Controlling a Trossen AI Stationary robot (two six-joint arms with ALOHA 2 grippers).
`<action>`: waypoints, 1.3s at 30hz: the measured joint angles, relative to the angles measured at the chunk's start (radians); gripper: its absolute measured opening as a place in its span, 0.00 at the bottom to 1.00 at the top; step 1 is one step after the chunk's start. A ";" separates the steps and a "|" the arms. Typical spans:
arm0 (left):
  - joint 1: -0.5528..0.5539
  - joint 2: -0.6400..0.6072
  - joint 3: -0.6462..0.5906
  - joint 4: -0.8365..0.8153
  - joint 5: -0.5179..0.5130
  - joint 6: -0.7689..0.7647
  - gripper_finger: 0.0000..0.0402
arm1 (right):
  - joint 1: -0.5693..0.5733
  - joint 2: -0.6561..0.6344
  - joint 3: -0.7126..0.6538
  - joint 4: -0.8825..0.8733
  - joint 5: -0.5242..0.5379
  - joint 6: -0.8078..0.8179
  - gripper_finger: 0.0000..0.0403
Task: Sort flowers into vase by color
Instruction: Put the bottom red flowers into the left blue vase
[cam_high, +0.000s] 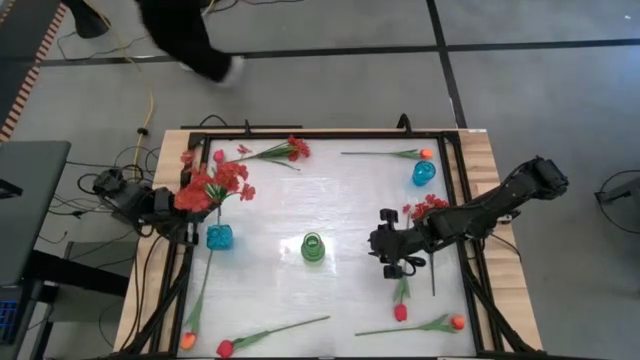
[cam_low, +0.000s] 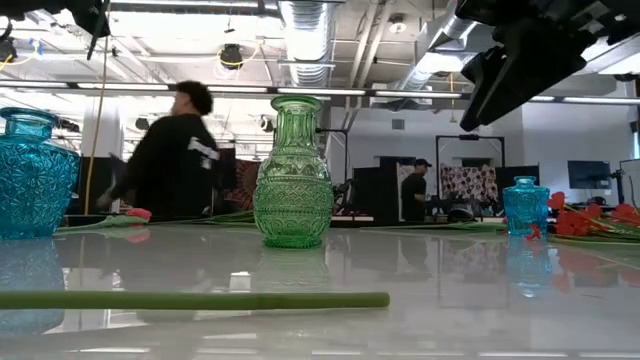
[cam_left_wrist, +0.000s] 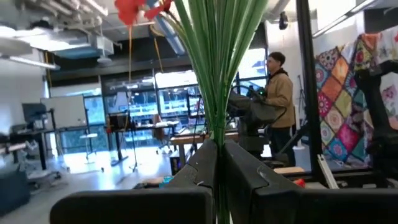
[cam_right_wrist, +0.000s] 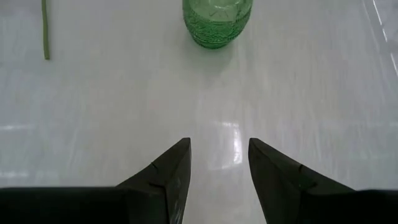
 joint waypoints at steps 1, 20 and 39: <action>0.013 0.000 -0.014 0.025 0.019 0.006 0.00 | 0.000 0.000 0.000 0.000 0.000 0.010 0.46; 0.273 0.003 -0.082 0.230 0.292 -0.073 0.00 | -0.039 0.000 0.000 0.141 0.008 0.051 0.46; 0.597 0.843 -0.081 1.011 0.716 -0.404 0.00 | -0.212 0.000 0.000 0.140 0.021 -0.106 0.46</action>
